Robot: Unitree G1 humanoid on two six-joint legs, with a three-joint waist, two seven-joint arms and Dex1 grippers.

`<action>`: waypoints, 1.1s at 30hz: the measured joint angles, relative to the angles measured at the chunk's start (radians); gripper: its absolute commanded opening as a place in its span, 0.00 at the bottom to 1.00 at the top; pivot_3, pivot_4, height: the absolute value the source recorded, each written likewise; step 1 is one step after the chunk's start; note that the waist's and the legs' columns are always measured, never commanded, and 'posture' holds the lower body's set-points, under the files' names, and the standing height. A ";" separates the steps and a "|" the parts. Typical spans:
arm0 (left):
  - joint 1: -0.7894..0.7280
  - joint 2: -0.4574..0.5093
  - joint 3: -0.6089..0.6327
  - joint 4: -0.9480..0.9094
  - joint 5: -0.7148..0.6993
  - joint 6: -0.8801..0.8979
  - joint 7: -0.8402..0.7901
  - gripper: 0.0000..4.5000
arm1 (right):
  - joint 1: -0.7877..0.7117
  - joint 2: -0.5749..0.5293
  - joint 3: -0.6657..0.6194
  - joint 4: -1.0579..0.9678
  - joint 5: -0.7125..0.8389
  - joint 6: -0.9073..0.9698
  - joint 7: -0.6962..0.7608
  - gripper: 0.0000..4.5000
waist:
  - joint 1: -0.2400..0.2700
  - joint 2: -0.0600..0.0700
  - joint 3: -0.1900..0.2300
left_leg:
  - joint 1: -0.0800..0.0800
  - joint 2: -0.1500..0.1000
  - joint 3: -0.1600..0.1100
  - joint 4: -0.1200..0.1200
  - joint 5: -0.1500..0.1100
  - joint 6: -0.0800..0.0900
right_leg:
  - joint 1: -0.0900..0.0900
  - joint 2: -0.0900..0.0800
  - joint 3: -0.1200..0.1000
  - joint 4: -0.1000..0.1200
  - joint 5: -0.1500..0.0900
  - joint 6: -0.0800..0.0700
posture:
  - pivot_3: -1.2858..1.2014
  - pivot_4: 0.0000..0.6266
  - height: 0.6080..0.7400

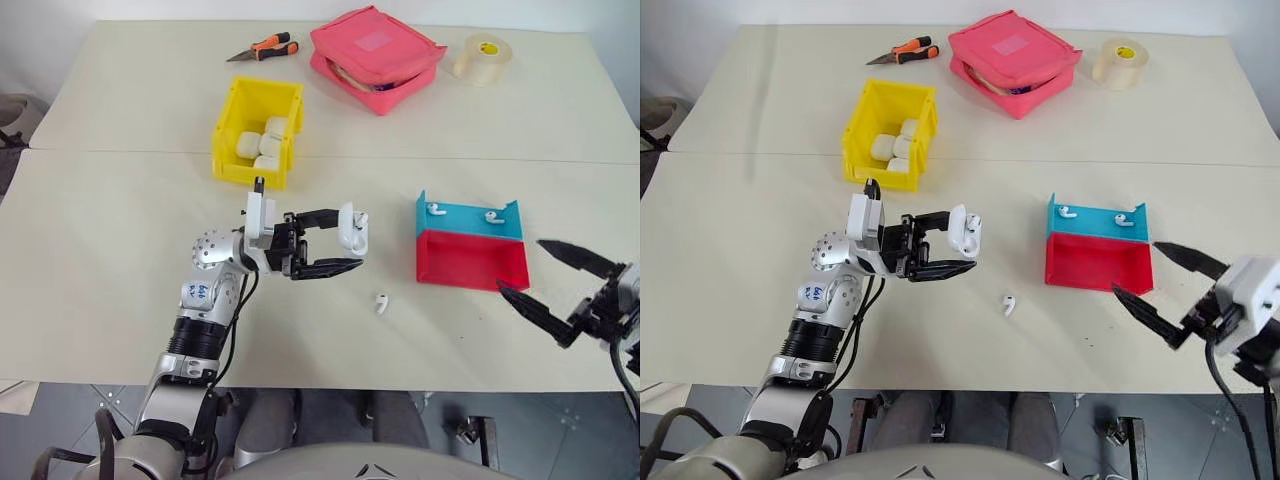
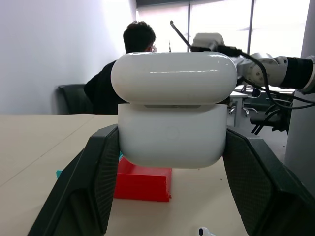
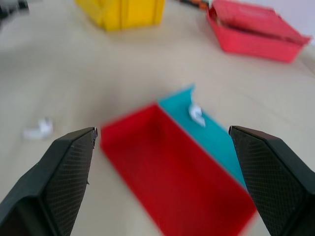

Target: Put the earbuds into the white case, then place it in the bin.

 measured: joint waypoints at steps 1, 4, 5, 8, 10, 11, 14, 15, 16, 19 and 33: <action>0.000 -0.002 0.000 0.000 0.001 -0.003 0.001 0.62 | 0.006 0.000 -0.003 0.025 -0.021 -0.042 0.010 1.00 | 0.000 0.000 0.000 | 0.000 0.000 0.000 0.000 0.000 0.000 | 0.000 0.000 0.000 0.000 0.000 0.000 | 0.52 0.24 1.00; 0.000 -0.005 0.000 0.003 0.004 -0.008 0.009 0.62 | -0.003 -0.002 -0.005 0.071 -0.040 -0.072 0.012 1.00 | -0.001 0.000 0.000 | 0.001 0.001 0.000 0.000 0.000 0.000 | 0.000 0.000 0.000 0.000 0.000 0.000 | 0.52 0.24 1.00; 0.000 -0.005 0.000 0.005 0.006 -0.011 0.012 0.62 | -0.025 -0.011 -0.003 0.076 -0.035 -0.047 -0.001 1.00 | -0.003 0.000 0.000 | 0.001 0.002 -0.001 0.000 0.000 0.000 | 0.000 0.000 0.001 0.000 0.000 0.000 | 0.52 0.24 1.00; 0.003 -0.015 -0.002 0.005 0.010 -0.015 0.017 0.62 | -0.099 -0.076 0.016 0.076 0.004 0.059 -0.023 1.00 | -0.003 0.001 0.000 | 0.002 0.002 -0.002 0.000 0.000 0.000 | 0.000 0.000 0.002 0.000 0.000 0.000 | 0.52 0.24 1.00; 0.008 -0.015 -0.002 0.004 0.011 -0.016 0.019 0.62 | -0.156 -0.134 0.050 0.072 0.017 0.130 -0.026 1.00 | -0.002 0.001 0.000 | 0.002 0.003 -0.003 0.000 0.000 0.000 | 0.000 0.000 0.002 0.000 0.000 0.000 | 0.52 0.24 1.00; 0.009 -0.014 -0.002 0.005 0.012 -0.016 0.020 0.62 | -0.198 -0.185 0.087 0.075 0.008 0.168 -0.027 1.00 | -0.003 0.002 0.001 | 0.002 0.002 -0.003 0.000 0.000 0.000 | 0.000 0.000 0.002 0.000 0.000 0.000 | 0.52 0.24 1.00; 0.010 -0.016 -0.003 0.004 0.016 -0.018 0.022 0.62 | -0.335 -0.324 0.194 0.092 -0.043 0.299 -0.051 1.00 | -0.002 0.003 0.001 | 0.002 0.002 -0.003 0.000 0.000 0.000 | -0.001 0.000 0.002 0.000 0.000 0.000 | 0.52 0.24 1.00; 0.011 -0.016 -0.002 0.006 0.017 -0.020 0.023 0.62 | -0.413 -0.348 0.240 0.110 -0.050 0.353 -0.062 1.00 | -0.002 0.003 0.001 | 0.001 0.002 -0.003 0.000 0.000 0.000 | -0.001 0.000 0.002 0.000 0.000 0.000 | 0.52 0.24 1.00; 0.011 -0.017 -0.002 0.008 0.019 -0.023 0.024 0.62 | -0.495 -0.358 0.283 0.127 -0.050 0.399 -0.069 1.00 | -0.002 0.003 0.001 | 0.001 0.002 -0.004 0.000 0.000 0.000 | -0.001 0.000 0.002 0.000 0.000 0.000 | 0.52 0.24 1.00; 0.012 -0.024 -0.008 0.015 0.026 -0.029 0.026 0.62 | -0.687 -0.373 0.419 0.172 -0.072 0.472 -0.056 1.00 | 0.000 0.003 0.001 | 0.000 0.002 -0.006 0.000 0.000 0.000 | -0.002 0.000 0.001 -0.001 0.000 0.000 | 0.52 0.24 1.00; 0.044 -0.046 -0.010 0.024 0.030 -0.062 0.059 0.62 | -1.073 -0.369 0.860 0.536 -0.457 0.335 0.093 1.00 | -0.006 0.004 0.002 | -0.005 0.000 0.000 0.000 0.000 0.000 | -0.004 -0.001 -0.002 -0.001 0.000 0.000 | 0.52 0.24 1.00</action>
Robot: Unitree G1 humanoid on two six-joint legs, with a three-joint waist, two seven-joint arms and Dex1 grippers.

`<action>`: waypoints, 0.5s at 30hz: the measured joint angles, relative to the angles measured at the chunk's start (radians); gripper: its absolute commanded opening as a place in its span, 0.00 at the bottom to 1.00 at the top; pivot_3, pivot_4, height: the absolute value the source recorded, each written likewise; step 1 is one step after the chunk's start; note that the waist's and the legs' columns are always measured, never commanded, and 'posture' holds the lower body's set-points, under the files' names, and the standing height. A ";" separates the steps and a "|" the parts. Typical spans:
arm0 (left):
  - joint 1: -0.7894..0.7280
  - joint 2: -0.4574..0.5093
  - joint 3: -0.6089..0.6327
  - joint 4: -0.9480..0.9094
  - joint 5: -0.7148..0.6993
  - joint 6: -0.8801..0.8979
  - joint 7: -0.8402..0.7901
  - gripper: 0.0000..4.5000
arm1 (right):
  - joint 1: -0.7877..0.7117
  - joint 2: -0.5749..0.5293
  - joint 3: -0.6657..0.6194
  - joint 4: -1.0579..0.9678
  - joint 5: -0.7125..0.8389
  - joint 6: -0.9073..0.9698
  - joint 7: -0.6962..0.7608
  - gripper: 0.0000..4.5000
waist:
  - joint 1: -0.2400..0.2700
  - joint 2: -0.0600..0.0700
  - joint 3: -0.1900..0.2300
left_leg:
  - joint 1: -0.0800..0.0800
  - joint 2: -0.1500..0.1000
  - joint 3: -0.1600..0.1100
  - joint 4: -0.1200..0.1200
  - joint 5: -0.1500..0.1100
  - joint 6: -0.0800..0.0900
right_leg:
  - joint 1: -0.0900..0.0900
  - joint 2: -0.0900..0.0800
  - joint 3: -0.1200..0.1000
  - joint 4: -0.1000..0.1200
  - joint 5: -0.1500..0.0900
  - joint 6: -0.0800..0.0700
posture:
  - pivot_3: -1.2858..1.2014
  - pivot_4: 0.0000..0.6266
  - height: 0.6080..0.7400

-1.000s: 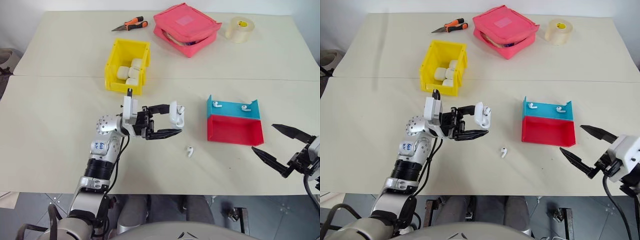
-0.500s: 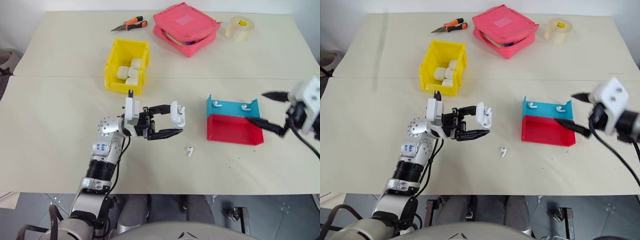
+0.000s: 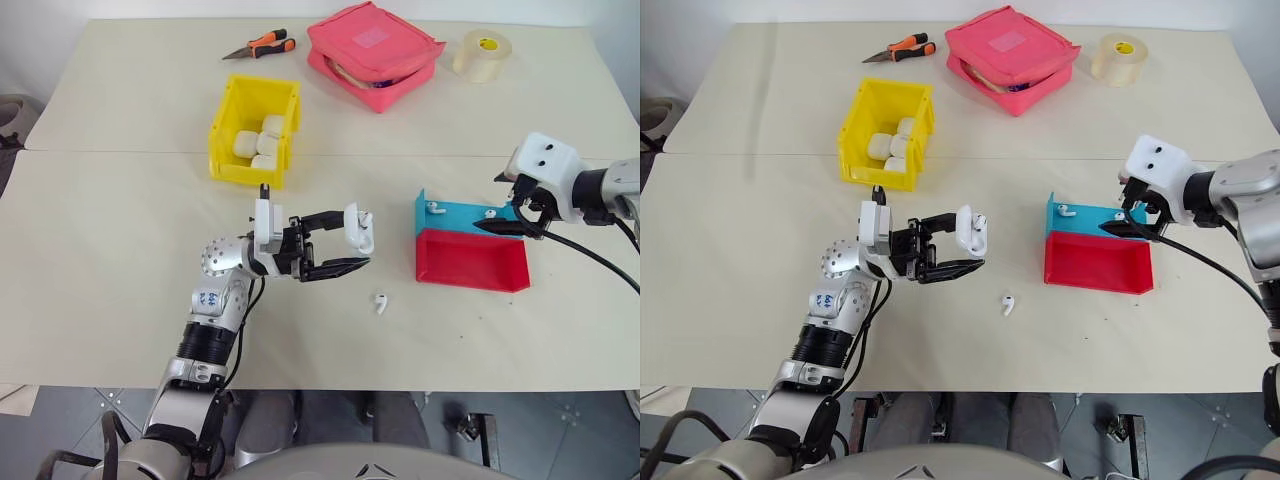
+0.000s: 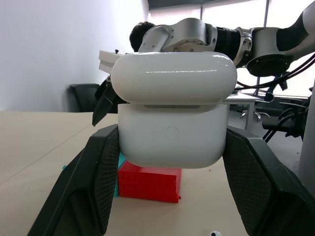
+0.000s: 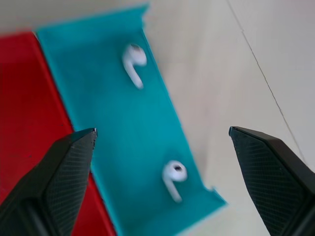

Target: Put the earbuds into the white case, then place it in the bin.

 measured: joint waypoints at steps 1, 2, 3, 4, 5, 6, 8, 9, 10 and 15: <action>0.007 -0.002 -0.002 0.000 0.000 0.000 0.002 0.62 | -0.009 0.005 0.011 0.020 -0.019 -0.023 0.009 1.00 | 0.000 0.000 0.000 | 0.000 0.000 0.000 0.000 0.000 0.000 | 0.000 0.000 0.000 0.000 0.000 0.000 | 0.52 0.24 1.00; 0.011 -0.003 -0.003 0.000 0.001 -0.001 0.006 0.62 | -0.016 0.011 0.019 0.040 -0.036 -0.044 0.018 1.00 | 0.001 0.000 0.000 | 0.000 0.000 0.000 0.000 0.000 0.000 | 0.000 0.000 0.000 0.000 0.000 0.000 | 0.52 0.24 1.00; 0.012 -0.004 -0.004 -0.001 0.001 -0.001 0.008 0.62 | -0.020 0.019 0.022 0.059 -0.051 -0.063 0.028 1.00 | 0.002 0.000 0.000 | 0.000 0.000 0.000 0.000 0.000 0.000 | 0.000 0.000 0.000 0.000 0.000 0.000 | 0.52 0.24 1.00; 0.012 -0.005 -0.004 -0.002 0.001 -0.002 0.010 0.62 | -0.023 0.026 0.024 0.073 -0.059 -0.078 0.035 1.00 | 0.003 0.000 0.000 | 0.000 0.000 0.000 0.000 0.000 0.000 | 0.000 0.000 0.000 0.000 0.000 0.000 | 0.52 0.24 1.00; 0.012 -0.005 -0.006 -0.003 0.001 -0.003 0.012 0.62 | -0.028 0.029 0.024 0.086 -0.065 -0.092 0.045 1.00 | 0.003 0.000 0.000 | 0.000 0.000 0.000 0.000 0.000 0.000 | 0.000 0.000 0.000 0.000 0.000 0.000 | 0.52 0.24 1.00; 0.012 -0.005 -0.008 -0.004 0.001 -0.004 0.016 0.62 | -0.031 0.031 0.024 0.095 -0.075 -0.103 0.054 1.00 | 0.003 0.000 0.000 | 0.000 0.000 0.000 0.000 0.000 0.000 | 0.000 0.000 0.000 0.000 0.000 0.000 | 0.52 0.24 1.00; 0.012 -0.008 -0.009 -0.004 0.001 -0.006 0.018 0.62 | -0.032 0.033 0.024 0.107 -0.089 -0.121 0.073 1.00 | 0.003 0.000 0.000 | 0.000 0.000 0.000 0.000 0.000 0.000 | 0.000 0.000 0.000 0.000 0.000 0.000 | 0.52 0.24 1.00; 0.012 -0.009 -0.009 -0.004 0.001 -0.008 0.018 0.62 | -0.030 0.033 0.024 0.112 -0.095 -0.122 0.084 1.00 | 0.003 0.000 0.000 | 0.000 0.000 0.000 0.000 0.000 0.000 | 0.000 0.000 0.000 0.000 0.000 0.000 | 0.52 0.24 1.00; 0.012 -0.010 -0.009 -0.004 0.001 -0.009 0.018 0.62 | -0.026 0.033 0.025 0.113 -0.097 -0.122 0.096 1.00 | 0.003 0.000 0.000 | 0.000 0.000 0.000 0.000 0.000 0.000 | 0.000 0.000 0.000 0.000 0.000 0.000 | 0.52 0.24 1.00; 0.012 -0.007 -0.009 -0.004 0.001 -0.013 0.018 0.62 | 0.010 0.032 0.029 0.119 -0.116 -0.116 0.164 1.00 | 0.002 0.000 0.000 | 0.000 0.000 0.000 0.001 0.000 0.000 | 0.000 0.000 0.000 0.000 0.000 0.000 | 0.52 0.24 1.00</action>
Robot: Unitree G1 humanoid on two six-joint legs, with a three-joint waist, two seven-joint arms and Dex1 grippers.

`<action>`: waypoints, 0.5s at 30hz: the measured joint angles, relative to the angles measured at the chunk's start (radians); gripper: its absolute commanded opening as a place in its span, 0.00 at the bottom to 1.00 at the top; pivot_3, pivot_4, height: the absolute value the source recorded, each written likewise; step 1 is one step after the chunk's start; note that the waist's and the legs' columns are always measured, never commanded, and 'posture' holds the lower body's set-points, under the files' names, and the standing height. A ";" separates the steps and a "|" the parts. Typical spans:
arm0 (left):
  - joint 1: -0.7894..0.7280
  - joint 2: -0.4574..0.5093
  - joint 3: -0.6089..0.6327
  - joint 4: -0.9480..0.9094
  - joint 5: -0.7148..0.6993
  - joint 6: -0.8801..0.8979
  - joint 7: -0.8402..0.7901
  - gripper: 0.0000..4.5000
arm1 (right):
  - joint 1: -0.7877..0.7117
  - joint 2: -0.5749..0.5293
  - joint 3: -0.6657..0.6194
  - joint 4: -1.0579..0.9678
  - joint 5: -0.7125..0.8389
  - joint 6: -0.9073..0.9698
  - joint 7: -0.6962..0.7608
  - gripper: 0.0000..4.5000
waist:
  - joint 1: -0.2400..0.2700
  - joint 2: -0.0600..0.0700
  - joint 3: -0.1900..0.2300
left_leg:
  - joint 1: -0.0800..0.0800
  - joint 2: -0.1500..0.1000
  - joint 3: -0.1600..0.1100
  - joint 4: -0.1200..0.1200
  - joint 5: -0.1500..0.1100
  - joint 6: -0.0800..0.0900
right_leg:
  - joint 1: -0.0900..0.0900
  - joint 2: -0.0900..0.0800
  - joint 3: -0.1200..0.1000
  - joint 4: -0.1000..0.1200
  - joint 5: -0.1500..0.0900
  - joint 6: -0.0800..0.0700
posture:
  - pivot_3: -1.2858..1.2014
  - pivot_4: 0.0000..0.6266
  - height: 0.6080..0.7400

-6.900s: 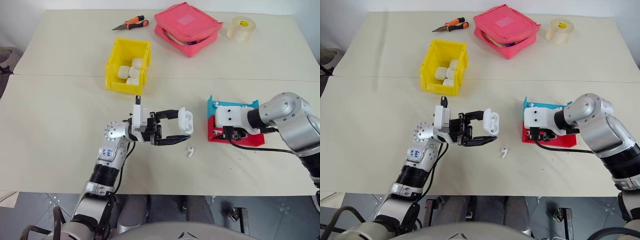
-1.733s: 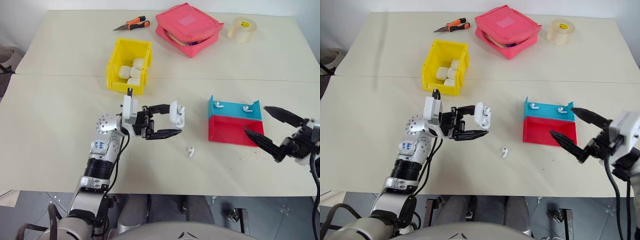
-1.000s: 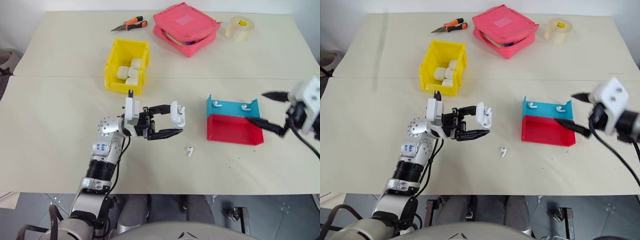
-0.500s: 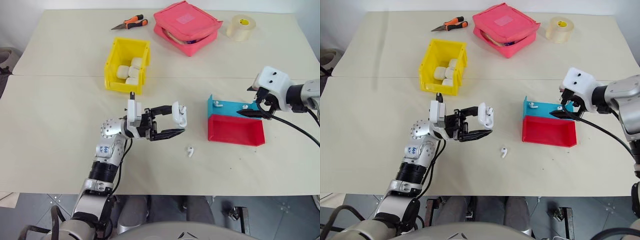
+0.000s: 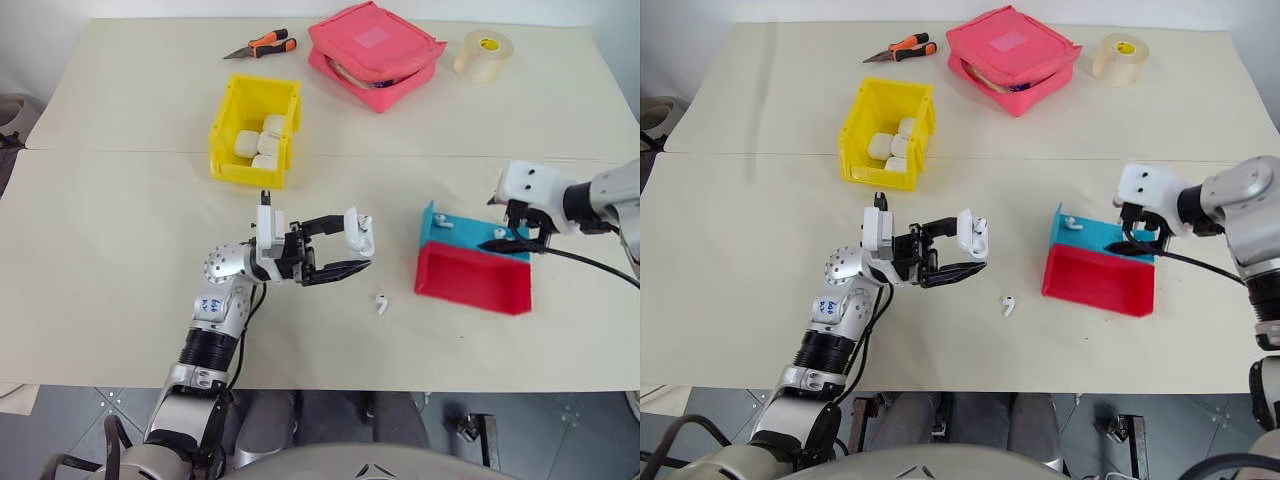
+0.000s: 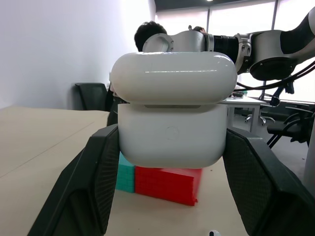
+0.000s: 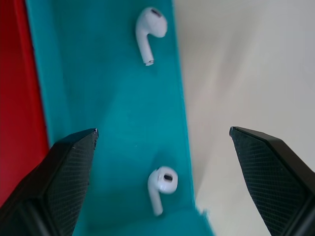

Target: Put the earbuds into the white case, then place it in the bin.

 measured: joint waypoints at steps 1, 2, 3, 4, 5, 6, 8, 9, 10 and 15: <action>0.000 0.000 0.000 0.000 0.000 -0.001 0.000 0.62 | 0.000 0.000 -0.001 0.006 -0.003 -0.001 0.002 1.00 | 0.000 0.000 0.000 | 0.000 0.000 0.000 0.000 0.000 0.000 | 0.000 0.000 0.000 0.000 0.000 0.000 | 0.52 0.24 1.00; 0.000 0.000 0.000 0.000 0.000 -0.002 -0.001 0.62 | 0.000 -0.001 -0.002 0.009 -0.010 -0.002 0.004 1.00 | -0.001 0.000 0.000 | 0.000 0.000 0.000 0.000 0.000 0.000 | 0.000 0.000 0.000 0.000 0.000 0.000 | 0.52 0.24 1.00; 0.000 0.000 0.000 0.000 0.000 -0.002 -0.001 0.62 | 0.000 -0.001 -0.002 0.011 -0.015 -0.003 0.006 1.00 | -0.001 0.000 0.000 | 0.000 0.000 0.000 0.000 0.000 0.000 | 0.000 0.000 0.000 0.000 0.000 0.000 | 0.52 0.24 1.00; 0.000 -0.001 0.000 0.000 0.000 -0.003 -0.001 0.62 | 0.000 -0.002 -0.002 0.014 -0.020 -0.003 0.008 1.00 | 0.000 0.000 0.000 | 0.000 0.000 0.000 0.000 0.000 0.000 | 0.000 0.000 0.000 0.000 0.000 0.000 | 0.52 0.24 1.00; 0.000 -0.001 0.000 0.000 0.000 -0.003 -0.001 0.62 | 0.000 -0.003 -0.002 0.016 -0.022 -0.004 0.010 1.00 | 0.000 0.000 0.000 | 0.000 0.000 0.000 0.000 0.000 0.000 | 0.000 0.000 0.000 0.000 0.000 0.000 | 0.52 0.24 1.00; 0.000 -0.002 0.000 0.000 0.000 -0.003 -0.001 0.62 | 0.000 -0.006 -0.002 0.016 -0.026 -0.003 0.011 1.00 | 0.000 0.000 0.000 | 0.000 0.000 0.000 0.000 0.000 0.000 | 0.000 0.000 0.000 0.000 0.000 0.000 | 0.52 0.24 1.00; 0.000 -0.002 0.000 0.000 0.000 -0.003 -0.001 0.62 | 0.000 -0.017 -0.003 0.015 -0.040 0.007 0.016 1.00 | 0.001 0.000 0.000 | 0.000 0.000 0.000 0.000 0.000 0.000 | 0.000 0.000 0.000 0.000 0.000 0.000 | 0.52 0.24 1.00; 0.000 -0.002 -0.001 0.000 0.000 -0.003 -0.001 0.62 | 0.000 -0.023 -0.003 0.014 -0.043 0.018 0.019 1.00 | 0.001 0.000 0.000 | 0.000 0.000 0.000 0.000 0.000 0.000 | 0.000 0.000 0.000 0.000 0.000 0.000 | 0.52 0.24 1.00; 0.000 -0.003 -0.001 0.000 0.000 -0.003 -0.001 0.62 | 0.001 -0.033 -0.003 0.014 -0.048 0.027 0.022 1.00 | 0.001 0.000 0.000 | 0.000 0.000 0.000 0.000 0.000 0.000 | 0.000 0.000 0.000 0.000 0.000 0.000 | 0.52 0.24 1.00; -0.001 -0.005 -0.003 0.001 0.000 -0.004 -0.002 0.62 | 0.015 -0.050 -0.004 0.015 -0.068 0.047 0.024 1.00 | -0.001 0.000 0.000 | 0.000 0.000 0.000 0.000 0.000 0.000 | 0.000 0.000 0.000 0.000 0.000 0.000 | 0.52 0.24 1.00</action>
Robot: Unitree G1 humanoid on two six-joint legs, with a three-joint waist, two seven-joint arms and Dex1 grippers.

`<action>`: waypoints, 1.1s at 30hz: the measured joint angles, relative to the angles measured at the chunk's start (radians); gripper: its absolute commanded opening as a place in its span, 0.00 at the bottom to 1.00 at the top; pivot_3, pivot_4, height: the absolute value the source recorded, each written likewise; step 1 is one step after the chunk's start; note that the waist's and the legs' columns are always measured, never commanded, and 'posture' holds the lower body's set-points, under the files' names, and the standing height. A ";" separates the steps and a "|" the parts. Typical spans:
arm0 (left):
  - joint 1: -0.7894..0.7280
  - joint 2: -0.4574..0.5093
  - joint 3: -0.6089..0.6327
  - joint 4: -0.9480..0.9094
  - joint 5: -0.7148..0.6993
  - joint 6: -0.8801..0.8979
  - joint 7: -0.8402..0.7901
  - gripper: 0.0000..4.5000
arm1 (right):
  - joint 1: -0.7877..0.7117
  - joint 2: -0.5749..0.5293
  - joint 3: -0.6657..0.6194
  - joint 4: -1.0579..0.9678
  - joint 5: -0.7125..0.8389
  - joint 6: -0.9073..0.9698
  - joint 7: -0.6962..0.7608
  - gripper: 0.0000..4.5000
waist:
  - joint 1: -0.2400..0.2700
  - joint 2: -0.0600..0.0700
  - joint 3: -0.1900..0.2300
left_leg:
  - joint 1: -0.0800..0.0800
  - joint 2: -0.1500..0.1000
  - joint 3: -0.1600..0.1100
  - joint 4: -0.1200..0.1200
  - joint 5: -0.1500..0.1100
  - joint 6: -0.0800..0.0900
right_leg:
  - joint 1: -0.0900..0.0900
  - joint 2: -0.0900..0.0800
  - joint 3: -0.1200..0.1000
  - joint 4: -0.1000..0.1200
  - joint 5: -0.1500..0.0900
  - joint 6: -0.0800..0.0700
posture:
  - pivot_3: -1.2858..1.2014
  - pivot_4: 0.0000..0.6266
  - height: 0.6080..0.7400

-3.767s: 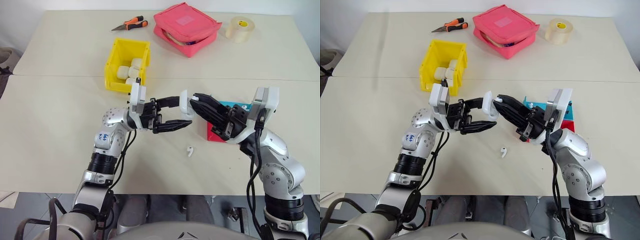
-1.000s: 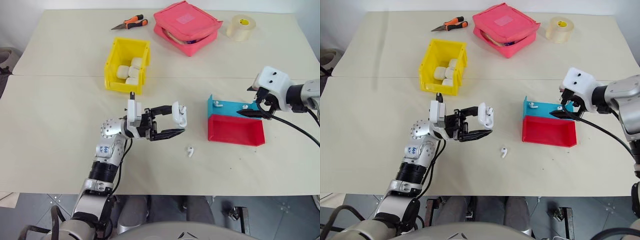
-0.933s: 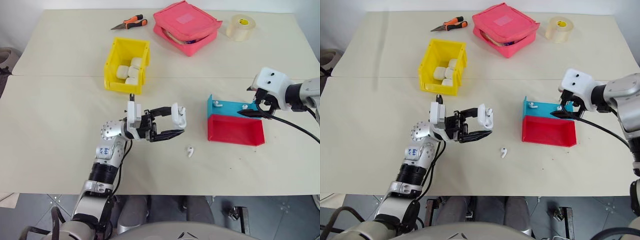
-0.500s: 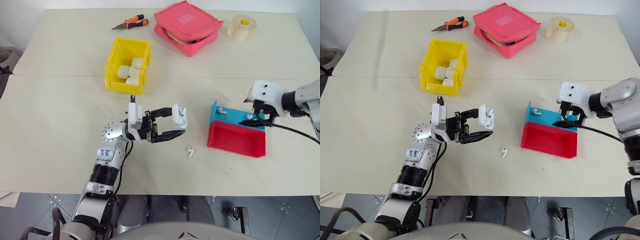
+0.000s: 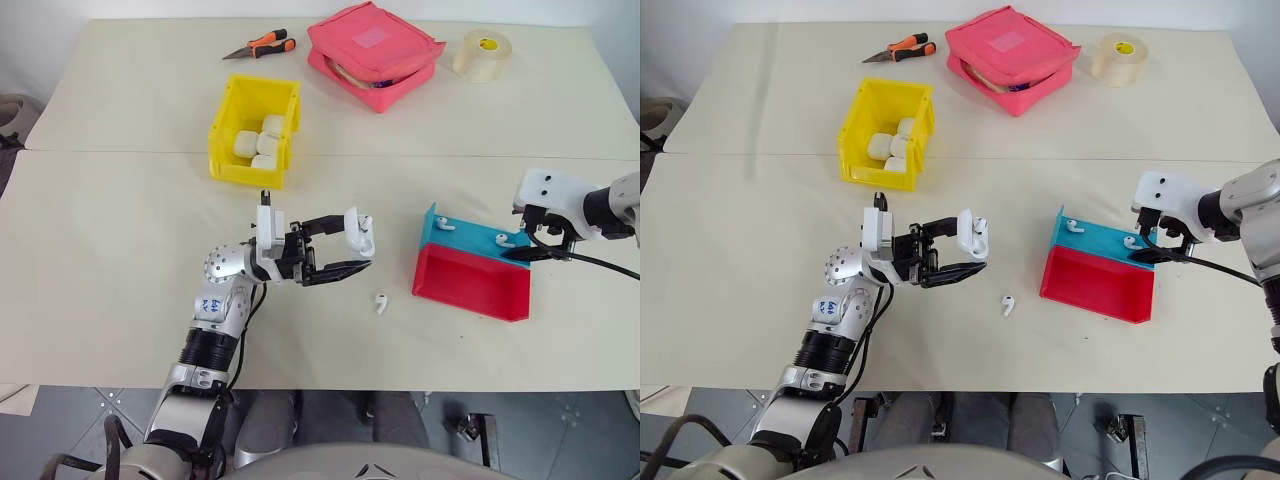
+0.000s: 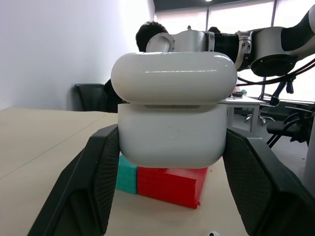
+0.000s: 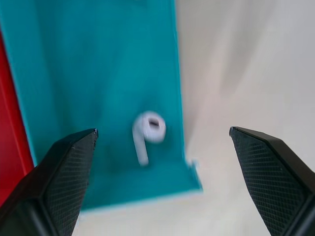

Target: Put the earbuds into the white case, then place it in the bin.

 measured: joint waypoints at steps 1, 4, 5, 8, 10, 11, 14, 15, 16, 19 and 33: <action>0.000 0.000 0.000 0.001 0.000 0.000 0.000 0.62 | 0.002 0.000 0.000 0.001 -0.002 0.000 0.000 1.00 | 0.000 0.000 0.000 | 0.000 0.000 0.000 0.000 0.000 0.000 | 0.000 0.000 0.000 0.000 0.000 0.000 | 0.52 0.24 1.00; -0.001 0.000 0.000 0.002 0.000 0.000 -0.001 0.62 | 0.002 0.003 0.000 0.004 -0.008 0.000 0.000 1.00 | 0.001 0.000 0.000 | 0.000 0.000 0.000 0.000 0.000 0.000 | 0.000 0.000 0.000 0.000 0.000 0.000 | 0.52 0.24 1.00; -0.001 0.000 0.000 0.002 0.000 0.000 -0.001 0.62 | 0.002 0.006 0.000 0.006 -0.008 0.000 0.000 1.00 | 0.001 0.000 0.000 | 0.000 0.000 0.000 0.000 0.000 0.000 | 0.000 0.000 0.000 0.000 0.000 0.000 | 0.52 0.24 1.00; -0.002 0.000 0.000 0.002 0.000 0.000 -0.002 0.62 | 0.002 0.015 0.000 0.020 -0.008 -0.003 0.000 1.00 | 0.002 0.000 0.000 | 0.000 0.000 0.000 0.000 0.000 0.000 | 0.000 0.000 0.000 0.000 0.000 0.000 | 0.52 0.24 1.00; -0.002 0.001 0.000 0.002 0.000 0.000 -0.002 0.62 | 0.001 0.018 -0.001 0.028 -0.008 -0.007 0.000 0.96 | 0.001 0.000 0.000 | 0.000 0.000 0.000 0.000 0.000 0.000 | 0.000 0.000 0.000 0.000 0.000 0.000 | 0.52 0.24 1.00; -0.002 0.001 0.000 0.002 0.000 0.000 -0.002 0.62 | 0.001 0.019 -0.002 0.031 -0.008 -0.008 0.000 0.91 | 0.001 0.000 0.000 | 0.000 0.000 0.000 0.000 0.000 0.000 | 0.000 0.000 0.000 0.000 0.000 0.000 | 0.52 0.24 1.00; -0.002 0.002 0.000 0.002 0.000 0.000 -0.001 0.62 | 0.001 0.024 -0.002 0.034 -0.008 -0.013 0.003 0.73 | 0.001 0.000 0.000 | 0.000 0.000 0.000 0.000 0.000 0.000 | 0.000 0.000 0.000 0.000 0.000 0.000 | 0.52 0.24 1.00; -0.002 0.002 0.000 0.002 0.000 0.000 -0.001 0.62 | 0.001 0.026 -0.002 0.036 -0.008 -0.014 0.004 0.64 | 0.000 0.000 0.000 | 0.000 0.000 0.000 0.000 0.000 0.000 | 0.000 0.000 0.000 0.000 0.000 0.000 | 0.52 0.24 1.00; -0.001 0.003 0.000 0.002 0.000 0.000 -0.001 0.62 | 0.000 0.030 -0.002 0.038 -0.008 -0.014 0.004 0.56 | 0.000 0.000 0.000 | 0.000 0.000 0.000 0.001 0.000 0.000 | 0.000 0.000 0.000 0.000 0.000 0.000 | 0.52 0.24 1.00; 0.001 0.005 0.000 -0.002 0.000 0.000 0.000 0.62 | -0.001 0.033 -0.003 0.041 -0.010 -0.023 0.003 0.50 | 0.001 0.000 0.000 | 0.000 0.000 0.000 0.001 0.000 0.000 | 0.000 0.000 0.000 0.000 0.000 0.000 | 0.52 0.24 1.00; 0.011 0.018 0.000 -0.027 0.000 0.000 0.012 0.62 | -0.016 0.046 -0.003 0.063 -0.020 -0.029 0.007 0.50 | 0.000 0.000 0.000 | 0.000 0.000 0.000 0.001 0.000 0.000 | 0.000 0.000 0.000 0.001 0.000 0.000 | 0.52 0.24 1.00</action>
